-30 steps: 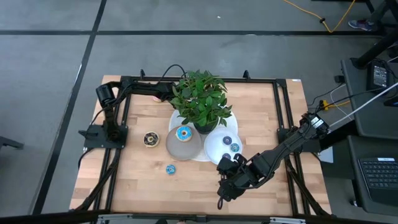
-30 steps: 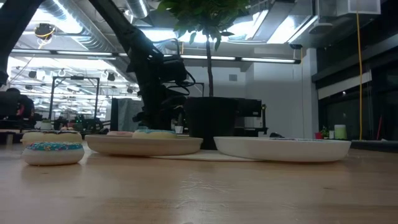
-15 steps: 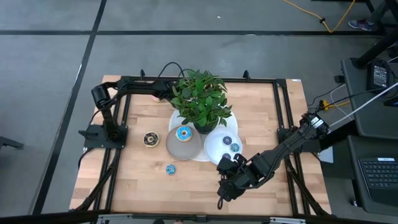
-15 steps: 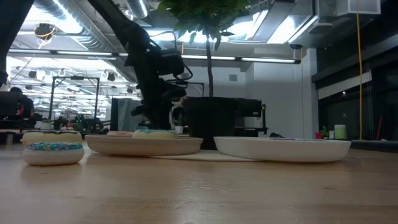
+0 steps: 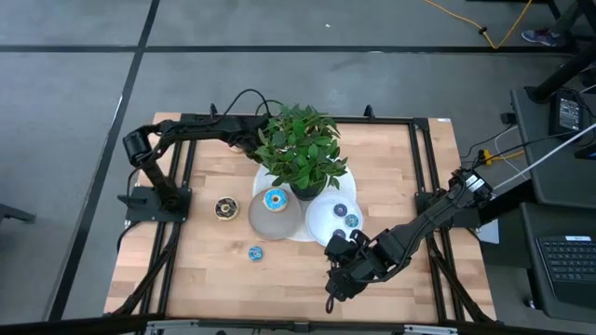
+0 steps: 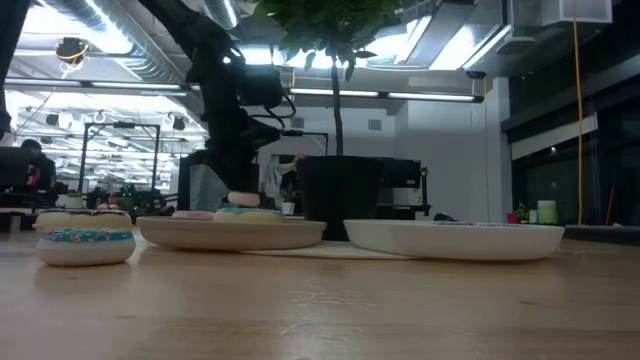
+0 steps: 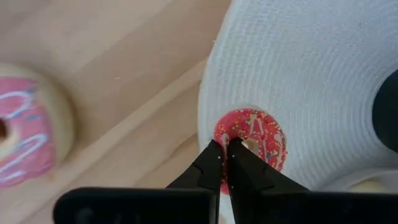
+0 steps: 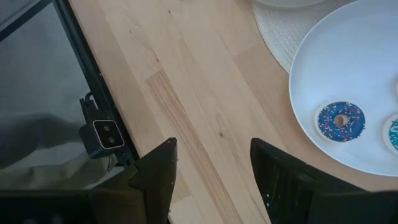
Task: Pick & Place donuts
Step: Put the small pink donut on the white plate
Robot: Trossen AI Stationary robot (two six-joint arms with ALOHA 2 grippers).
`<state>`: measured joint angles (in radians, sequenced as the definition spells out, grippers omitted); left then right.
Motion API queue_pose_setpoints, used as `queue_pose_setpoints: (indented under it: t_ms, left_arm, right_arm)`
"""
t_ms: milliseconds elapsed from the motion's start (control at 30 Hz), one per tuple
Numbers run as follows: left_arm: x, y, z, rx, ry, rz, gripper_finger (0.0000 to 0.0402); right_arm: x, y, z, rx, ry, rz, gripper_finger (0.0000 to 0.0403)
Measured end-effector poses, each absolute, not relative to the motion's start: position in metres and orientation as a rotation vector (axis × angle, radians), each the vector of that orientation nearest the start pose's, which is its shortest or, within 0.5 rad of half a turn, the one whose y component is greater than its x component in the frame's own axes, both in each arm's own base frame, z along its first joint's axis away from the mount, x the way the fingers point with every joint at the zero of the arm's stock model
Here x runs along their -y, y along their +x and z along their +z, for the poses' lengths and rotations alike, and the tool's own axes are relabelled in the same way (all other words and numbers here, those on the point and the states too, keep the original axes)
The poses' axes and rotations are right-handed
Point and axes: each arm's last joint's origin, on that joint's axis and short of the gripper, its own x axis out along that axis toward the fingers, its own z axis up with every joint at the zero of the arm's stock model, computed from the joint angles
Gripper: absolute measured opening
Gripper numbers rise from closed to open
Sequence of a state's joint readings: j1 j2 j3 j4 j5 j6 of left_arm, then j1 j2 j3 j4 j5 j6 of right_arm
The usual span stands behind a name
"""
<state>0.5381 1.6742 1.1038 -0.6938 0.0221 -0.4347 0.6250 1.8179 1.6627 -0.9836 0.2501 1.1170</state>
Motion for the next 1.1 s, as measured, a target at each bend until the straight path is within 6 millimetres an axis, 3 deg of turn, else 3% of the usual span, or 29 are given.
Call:
queue_pose_setpoints:
  t_ms: [200, 733, 1100]
  left_arm:
    - [-0.152, 0.261, 0.203, -1.126, -0.667, 0.738, 0.0009]
    - [-0.104, 0.216, 0.182, -1.075, -0.661, 0.7, 0.0008]
    - [-0.071, 0.187, 0.193, -0.986, -0.694, 0.668, 0.0008]
  right_arm:
    - [-0.214, 0.309, 0.294, -1.058, 0.521, -0.267, 0.0204]
    - [-0.215, 0.31, 0.294, -1.054, 0.525, -0.264, 0.0204]
    - [-0.215, 0.31, 0.294, -1.053, 0.525, -0.263, 0.0204]
